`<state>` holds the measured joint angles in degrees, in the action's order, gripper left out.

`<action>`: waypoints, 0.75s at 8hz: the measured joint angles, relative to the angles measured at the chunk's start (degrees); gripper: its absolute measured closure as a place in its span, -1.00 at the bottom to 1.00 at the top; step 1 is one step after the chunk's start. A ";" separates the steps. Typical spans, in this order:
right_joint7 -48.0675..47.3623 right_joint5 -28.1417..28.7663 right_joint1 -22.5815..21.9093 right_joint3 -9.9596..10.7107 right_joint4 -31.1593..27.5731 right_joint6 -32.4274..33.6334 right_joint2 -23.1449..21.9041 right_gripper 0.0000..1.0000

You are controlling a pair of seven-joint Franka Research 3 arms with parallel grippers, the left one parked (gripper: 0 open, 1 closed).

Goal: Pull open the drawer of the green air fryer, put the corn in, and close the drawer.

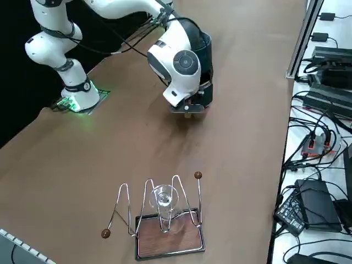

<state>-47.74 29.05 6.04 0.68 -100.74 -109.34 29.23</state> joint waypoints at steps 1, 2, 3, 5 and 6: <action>1.27 0.00 -0.07 0.00 0.00 0.31 -0.58 0.08; 2.30 0.00 -0.06 0.00 0.00 0.83 -1.12 0.08; 2.98 0.00 -0.08 0.00 -0.03 1.13 -1.46 0.08; 3.68 0.01 -0.12 -0.11 -0.39 1.19 -1.57 0.08; 4.09 0.02 -0.17 -0.16 -0.85 1.19 -1.56 0.08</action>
<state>-43.65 29.07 5.86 0.52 -101.59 -108.14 27.66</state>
